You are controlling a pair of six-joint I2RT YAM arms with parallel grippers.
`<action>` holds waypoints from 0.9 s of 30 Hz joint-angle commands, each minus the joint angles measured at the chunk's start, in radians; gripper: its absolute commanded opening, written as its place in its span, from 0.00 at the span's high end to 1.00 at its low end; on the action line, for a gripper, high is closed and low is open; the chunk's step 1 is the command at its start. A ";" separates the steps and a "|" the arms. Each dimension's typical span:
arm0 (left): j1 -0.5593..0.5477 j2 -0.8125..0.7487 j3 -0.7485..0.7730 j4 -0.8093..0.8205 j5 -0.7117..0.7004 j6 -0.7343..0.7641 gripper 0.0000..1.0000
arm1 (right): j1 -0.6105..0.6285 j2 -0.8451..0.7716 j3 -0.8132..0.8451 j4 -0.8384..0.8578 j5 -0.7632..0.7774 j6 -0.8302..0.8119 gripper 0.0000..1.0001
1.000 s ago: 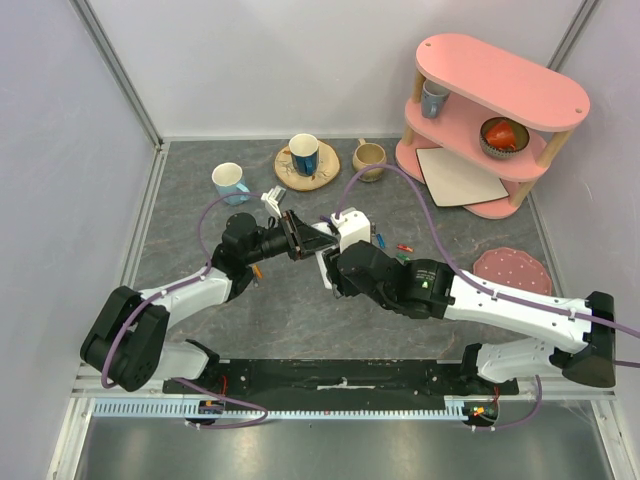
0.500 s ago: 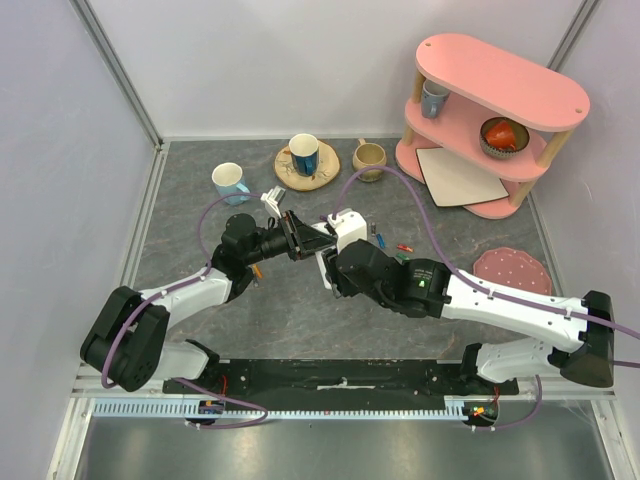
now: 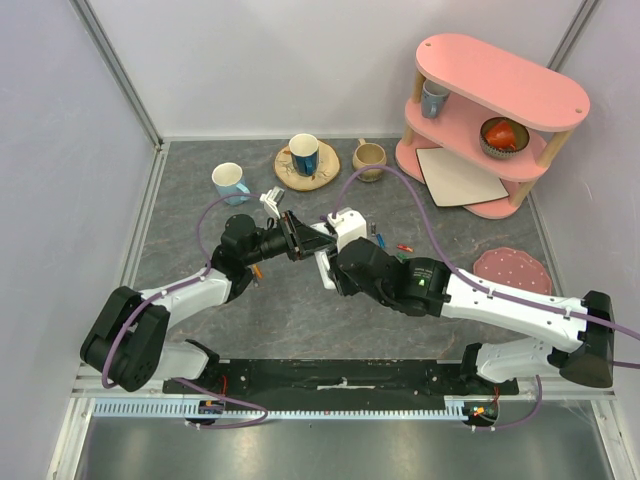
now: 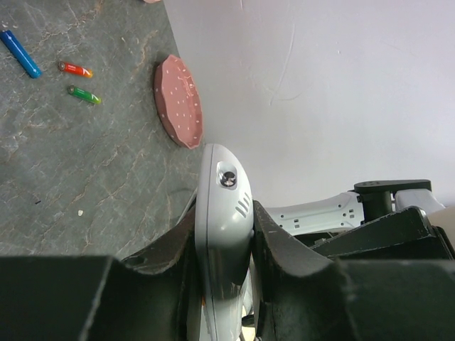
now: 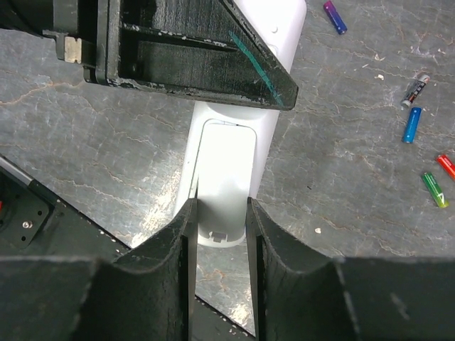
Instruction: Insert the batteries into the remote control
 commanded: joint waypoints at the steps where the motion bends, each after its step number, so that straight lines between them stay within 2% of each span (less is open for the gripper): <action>1: 0.001 -0.022 0.001 0.054 -0.002 -0.017 0.98 | -0.001 -0.042 0.010 0.008 -0.003 -0.008 0.78; 10: 0.005 0.018 0.039 0.024 -0.033 0.009 0.98 | -0.002 -0.205 0.029 -0.067 -0.039 0.006 0.78; 15: 0.033 0.035 0.058 0.023 -0.033 0.017 0.98 | -0.039 -0.253 -0.073 -0.124 0.128 0.030 0.76; 20: 0.059 -0.050 0.001 -0.015 -0.016 0.038 0.98 | -0.244 -0.297 -0.241 -0.089 0.106 0.076 0.75; 27: 0.100 -0.195 -0.099 -0.031 0.029 0.023 0.98 | -0.565 -0.247 -0.413 0.014 -0.089 0.030 0.76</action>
